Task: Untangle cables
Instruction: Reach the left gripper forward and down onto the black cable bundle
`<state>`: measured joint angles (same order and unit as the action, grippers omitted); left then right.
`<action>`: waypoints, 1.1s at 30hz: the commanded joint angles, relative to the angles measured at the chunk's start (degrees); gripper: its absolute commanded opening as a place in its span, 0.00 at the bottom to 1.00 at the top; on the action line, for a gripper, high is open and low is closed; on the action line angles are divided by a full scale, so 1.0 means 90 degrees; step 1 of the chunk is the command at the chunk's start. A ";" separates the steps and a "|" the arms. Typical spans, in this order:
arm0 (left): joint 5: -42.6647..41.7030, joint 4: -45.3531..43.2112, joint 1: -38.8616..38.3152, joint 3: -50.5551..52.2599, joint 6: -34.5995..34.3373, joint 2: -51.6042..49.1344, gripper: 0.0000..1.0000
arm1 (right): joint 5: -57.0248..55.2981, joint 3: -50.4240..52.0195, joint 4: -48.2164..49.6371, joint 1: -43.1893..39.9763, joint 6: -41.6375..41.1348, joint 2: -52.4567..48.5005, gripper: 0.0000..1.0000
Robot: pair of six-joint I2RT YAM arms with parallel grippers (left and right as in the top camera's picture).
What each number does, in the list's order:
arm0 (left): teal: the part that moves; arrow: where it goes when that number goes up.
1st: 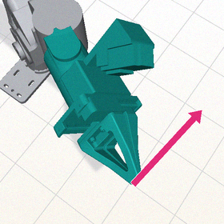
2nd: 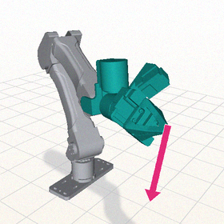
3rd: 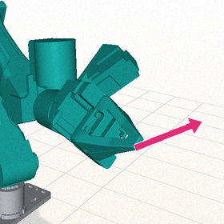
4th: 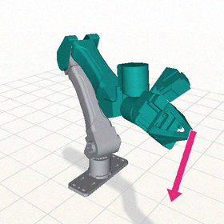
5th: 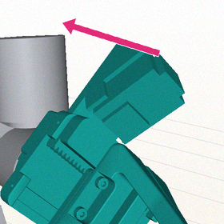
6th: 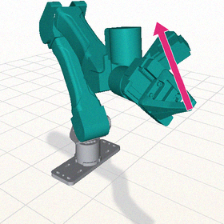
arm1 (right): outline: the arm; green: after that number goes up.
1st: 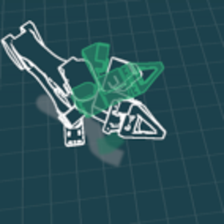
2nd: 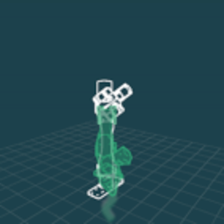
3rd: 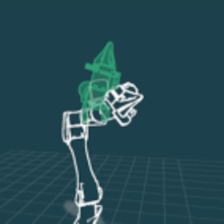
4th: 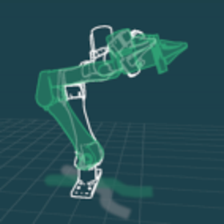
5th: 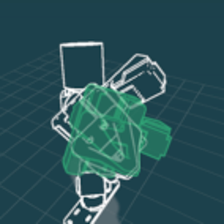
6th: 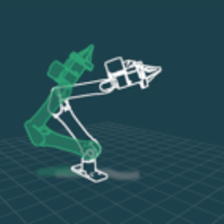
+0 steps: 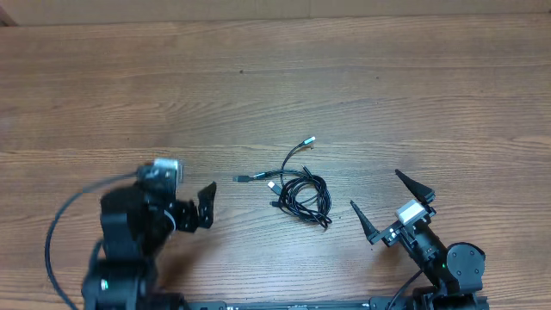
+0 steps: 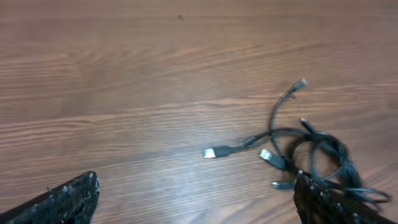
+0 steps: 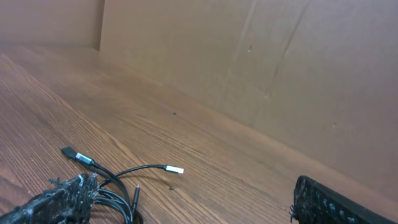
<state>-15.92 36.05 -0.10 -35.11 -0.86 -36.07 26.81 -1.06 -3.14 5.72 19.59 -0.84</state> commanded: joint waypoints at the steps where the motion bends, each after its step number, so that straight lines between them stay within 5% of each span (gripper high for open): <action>1: -0.0646 0.0270 -0.0010 -0.0925 0.0129 -0.1073 1.00 | 0.0007 0.0068 0.0002 0.0036 0.0019 0.0073 1.00; 8: -0.0634 0.1129 -0.0765 -0.2174 0.0253 -0.2832 1.00 | 0.0007 0.0068 0.0002 0.0036 0.0019 0.0073 1.00; 18: -0.0330 0.1030 -0.2385 -0.2589 -0.0005 -0.4303 1.00 | 0.0007 0.0068 0.0000 0.0036 0.0019 0.0073 1.00; 33: -0.0355 0.0534 -0.2778 -0.2584 -0.0287 -0.5603 1.00 | 0.0007 0.0068 0.0000 0.0036 0.0019 0.0073 1.00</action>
<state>-19.31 41.89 -24.82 -56.84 -2.87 -84.86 26.79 -1.06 -3.11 5.72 19.57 -0.84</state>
